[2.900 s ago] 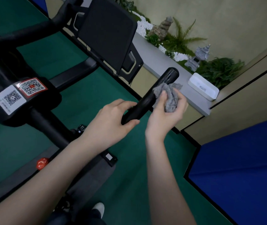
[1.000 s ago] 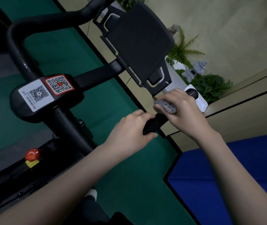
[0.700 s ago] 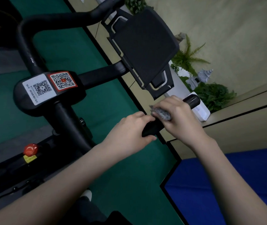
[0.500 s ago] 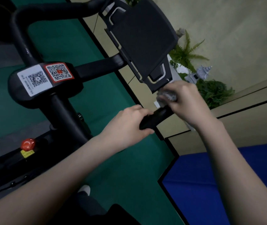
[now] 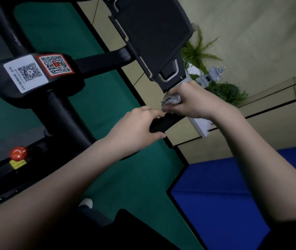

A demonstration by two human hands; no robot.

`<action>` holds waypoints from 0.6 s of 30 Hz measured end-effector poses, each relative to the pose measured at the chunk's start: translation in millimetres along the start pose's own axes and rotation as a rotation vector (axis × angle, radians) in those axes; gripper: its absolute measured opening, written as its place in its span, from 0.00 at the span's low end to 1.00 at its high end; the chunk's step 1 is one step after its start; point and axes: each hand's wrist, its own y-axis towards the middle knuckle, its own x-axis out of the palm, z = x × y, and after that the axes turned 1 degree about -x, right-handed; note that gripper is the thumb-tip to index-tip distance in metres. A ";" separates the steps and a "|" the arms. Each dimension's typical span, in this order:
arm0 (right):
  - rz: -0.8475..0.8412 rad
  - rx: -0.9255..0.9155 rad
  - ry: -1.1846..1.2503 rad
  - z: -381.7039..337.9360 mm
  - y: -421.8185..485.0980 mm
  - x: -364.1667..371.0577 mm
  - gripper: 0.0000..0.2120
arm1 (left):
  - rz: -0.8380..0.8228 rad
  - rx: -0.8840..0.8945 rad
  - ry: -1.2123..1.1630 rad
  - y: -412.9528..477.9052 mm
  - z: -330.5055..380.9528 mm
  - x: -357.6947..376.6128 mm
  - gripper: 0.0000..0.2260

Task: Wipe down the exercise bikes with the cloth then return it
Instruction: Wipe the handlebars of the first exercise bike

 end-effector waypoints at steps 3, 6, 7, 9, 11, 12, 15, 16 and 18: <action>0.065 0.060 -0.056 10.7 1.3 -12.9 0.07 | -0.005 0.000 -0.002 -0.5 -0.5 -0.1 0.22; 0.203 0.170 -0.009 27.2 -4.1 -29.6 0.05 | -0.012 -0.005 -0.007 -1.1 0.3 0.1 0.23; 0.219 0.178 0.013 29.8 -5.8 -31.5 0.04 | -0.013 -0.005 -0.009 -1.2 0.6 0.2 0.23; 0.201 0.122 0.015 28.0 -9.0 -25.9 0.04 | -0.014 -0.006 -0.007 -1.4 1.1 0.2 0.23; 0.200 0.013 -0.012 21.0 -14.3 -10.2 0.06 | -0.011 -0.010 -0.005 -1.5 1.3 0.3 0.23; 0.228 -0.043 -0.021 17.4 -18.7 -0.6 0.07 | -0.008 -0.012 -0.004 -1.4 1.5 0.5 0.23; 0.396 -0.203 0.007 15.1 -34.5 32.2 0.07 | 0.005 -0.010 -0.003 -1.3 1.8 1.1 0.23; 0.467 -0.224 0.028 17.2 -39.2 42.4 0.08 | 0.010 -0.009 -0.005 -1.2 1.7 1.3 0.23; 0.622 -0.225 0.054 24.0 -41.6 55.9 0.08 | 0.013 -0.010 -0.005 -1.1 1.6 1.4 0.22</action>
